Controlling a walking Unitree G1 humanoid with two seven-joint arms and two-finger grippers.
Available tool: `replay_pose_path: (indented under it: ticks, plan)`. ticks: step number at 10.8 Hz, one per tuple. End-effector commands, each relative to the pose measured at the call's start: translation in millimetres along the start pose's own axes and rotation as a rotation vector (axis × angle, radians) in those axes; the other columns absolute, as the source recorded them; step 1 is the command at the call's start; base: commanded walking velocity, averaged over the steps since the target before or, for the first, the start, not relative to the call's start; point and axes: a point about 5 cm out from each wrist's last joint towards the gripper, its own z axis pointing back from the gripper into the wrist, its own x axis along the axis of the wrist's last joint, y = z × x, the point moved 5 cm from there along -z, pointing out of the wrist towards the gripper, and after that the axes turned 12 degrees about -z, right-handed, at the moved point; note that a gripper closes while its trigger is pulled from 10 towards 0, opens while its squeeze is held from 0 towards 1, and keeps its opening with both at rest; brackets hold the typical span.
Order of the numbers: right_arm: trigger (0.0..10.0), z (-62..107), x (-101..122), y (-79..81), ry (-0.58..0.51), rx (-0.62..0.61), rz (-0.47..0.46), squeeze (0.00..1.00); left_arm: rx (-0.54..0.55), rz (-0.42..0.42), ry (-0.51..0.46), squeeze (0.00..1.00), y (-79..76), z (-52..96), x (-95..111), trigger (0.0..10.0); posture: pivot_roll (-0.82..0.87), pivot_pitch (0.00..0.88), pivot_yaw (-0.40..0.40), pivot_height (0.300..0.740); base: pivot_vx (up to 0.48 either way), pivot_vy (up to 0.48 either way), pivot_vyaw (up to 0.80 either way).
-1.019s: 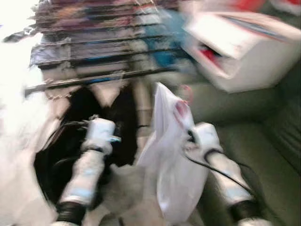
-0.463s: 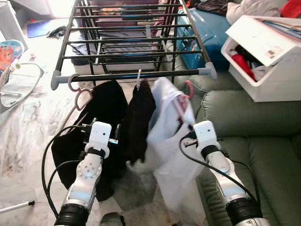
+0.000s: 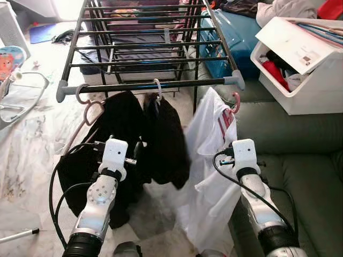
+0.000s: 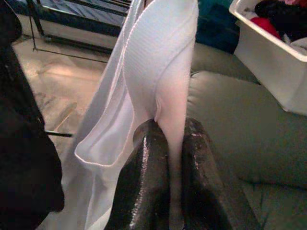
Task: Hang hanger
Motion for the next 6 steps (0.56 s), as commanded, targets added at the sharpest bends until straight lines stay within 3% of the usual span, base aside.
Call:
replay_pose_path:
  ticks: [1,3,6]
  plan:
    - [10.0,-8.2,22.7,-0.7,-0.07,-0.02,-0.033,0.0,-0.004,-0.001,-0.008,0.0,2.2,-0.4,3.2,10.0,-0.03,0.0,0.001,0.74,0.0,0.277,0.0]
    - [10.0,-11.2,25.5,2.4,-0.074,-0.014,-0.042,0.0,-0.003,0.001,-0.006,0.0,3.4,0.3,2.7,10.0,-0.03,0.0,0.001,0.74,0.0,0.266,-0.54]
    - [10.0,-12.9,27.8,3.7,-0.086,-0.002,-0.043,0.0,-0.013,-0.007,-0.017,0.0,1.9,-0.9,5.2,10.0,-0.03,0.0,0.0,0.74,0.0,0.432,0.0]
